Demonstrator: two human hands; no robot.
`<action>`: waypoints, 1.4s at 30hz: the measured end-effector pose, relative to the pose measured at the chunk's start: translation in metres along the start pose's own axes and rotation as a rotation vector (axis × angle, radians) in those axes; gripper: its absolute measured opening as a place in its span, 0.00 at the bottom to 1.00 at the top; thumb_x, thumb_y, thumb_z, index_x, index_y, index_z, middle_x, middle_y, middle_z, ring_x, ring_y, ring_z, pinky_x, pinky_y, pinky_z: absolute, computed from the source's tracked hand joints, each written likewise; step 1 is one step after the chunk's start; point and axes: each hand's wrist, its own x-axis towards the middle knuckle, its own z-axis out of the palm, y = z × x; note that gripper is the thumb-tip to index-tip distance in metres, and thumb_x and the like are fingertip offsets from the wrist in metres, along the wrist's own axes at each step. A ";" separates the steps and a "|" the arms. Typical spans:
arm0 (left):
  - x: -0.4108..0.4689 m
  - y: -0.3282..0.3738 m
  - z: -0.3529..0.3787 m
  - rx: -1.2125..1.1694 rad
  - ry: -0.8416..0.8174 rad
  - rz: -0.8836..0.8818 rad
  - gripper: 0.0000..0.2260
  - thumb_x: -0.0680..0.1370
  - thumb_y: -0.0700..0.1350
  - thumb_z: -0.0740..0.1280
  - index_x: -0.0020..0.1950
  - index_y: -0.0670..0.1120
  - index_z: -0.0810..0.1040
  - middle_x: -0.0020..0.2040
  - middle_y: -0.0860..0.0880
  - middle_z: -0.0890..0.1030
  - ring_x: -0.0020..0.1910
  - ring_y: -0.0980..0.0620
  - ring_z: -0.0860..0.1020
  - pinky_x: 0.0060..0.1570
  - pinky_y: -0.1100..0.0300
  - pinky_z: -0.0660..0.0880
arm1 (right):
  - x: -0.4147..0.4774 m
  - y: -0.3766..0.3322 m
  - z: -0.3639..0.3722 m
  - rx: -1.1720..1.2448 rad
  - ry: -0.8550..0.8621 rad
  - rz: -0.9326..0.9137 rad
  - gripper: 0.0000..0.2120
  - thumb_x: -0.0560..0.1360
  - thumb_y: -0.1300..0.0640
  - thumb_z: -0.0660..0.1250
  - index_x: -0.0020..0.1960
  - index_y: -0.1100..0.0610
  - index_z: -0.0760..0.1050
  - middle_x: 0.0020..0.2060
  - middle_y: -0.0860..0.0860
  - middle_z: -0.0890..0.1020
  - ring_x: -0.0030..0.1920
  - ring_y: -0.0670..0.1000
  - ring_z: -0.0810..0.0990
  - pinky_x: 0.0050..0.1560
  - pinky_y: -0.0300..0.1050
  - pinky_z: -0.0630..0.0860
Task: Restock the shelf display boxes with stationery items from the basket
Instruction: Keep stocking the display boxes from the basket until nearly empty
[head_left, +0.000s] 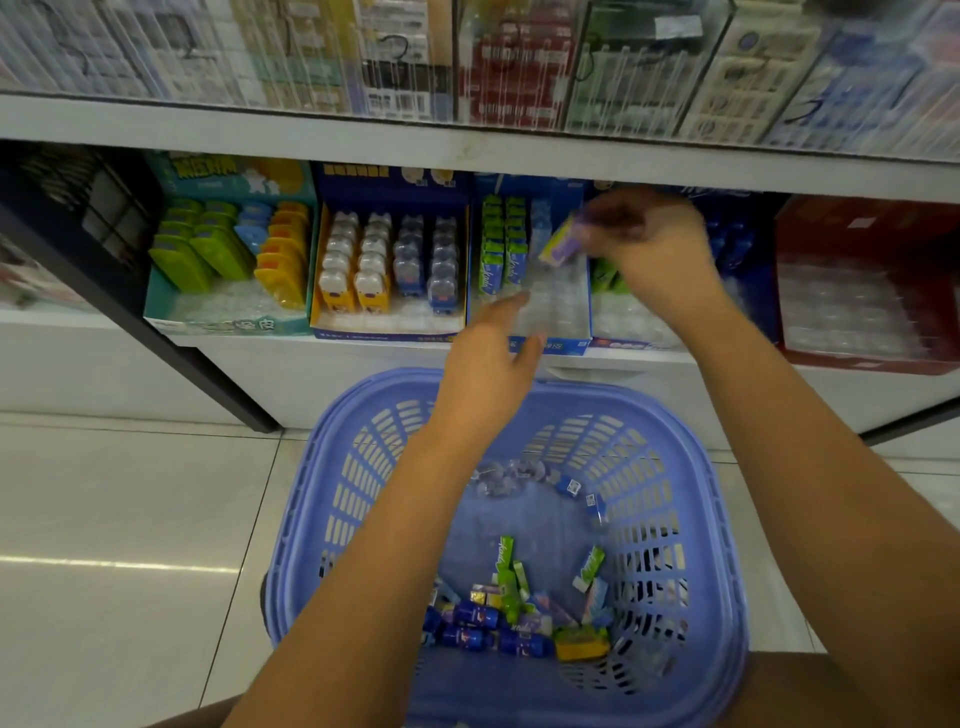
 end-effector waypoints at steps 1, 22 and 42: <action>0.002 -0.003 0.004 0.157 -0.075 0.027 0.22 0.81 0.46 0.62 0.74 0.44 0.64 0.73 0.47 0.67 0.72 0.51 0.65 0.68 0.63 0.62 | 0.011 0.004 0.000 -0.094 0.078 -0.015 0.04 0.74 0.62 0.68 0.47 0.61 0.80 0.44 0.54 0.84 0.41 0.36 0.79 0.48 0.25 0.71; 0.002 -0.022 0.010 0.496 -0.247 0.163 0.28 0.81 0.46 0.61 0.78 0.44 0.54 0.78 0.48 0.54 0.78 0.50 0.50 0.74 0.61 0.49 | 0.082 0.035 0.028 -0.736 -0.117 0.099 0.16 0.80 0.59 0.56 0.63 0.64 0.75 0.62 0.60 0.77 0.62 0.58 0.74 0.57 0.42 0.69; -0.121 -0.175 0.064 0.654 -1.096 -0.444 0.15 0.80 0.44 0.61 0.63 0.37 0.75 0.63 0.37 0.76 0.61 0.40 0.75 0.59 0.51 0.71 | -0.160 0.228 0.108 -0.839 -0.658 0.660 0.22 0.79 0.62 0.59 0.72 0.64 0.61 0.68 0.62 0.68 0.65 0.61 0.71 0.61 0.51 0.70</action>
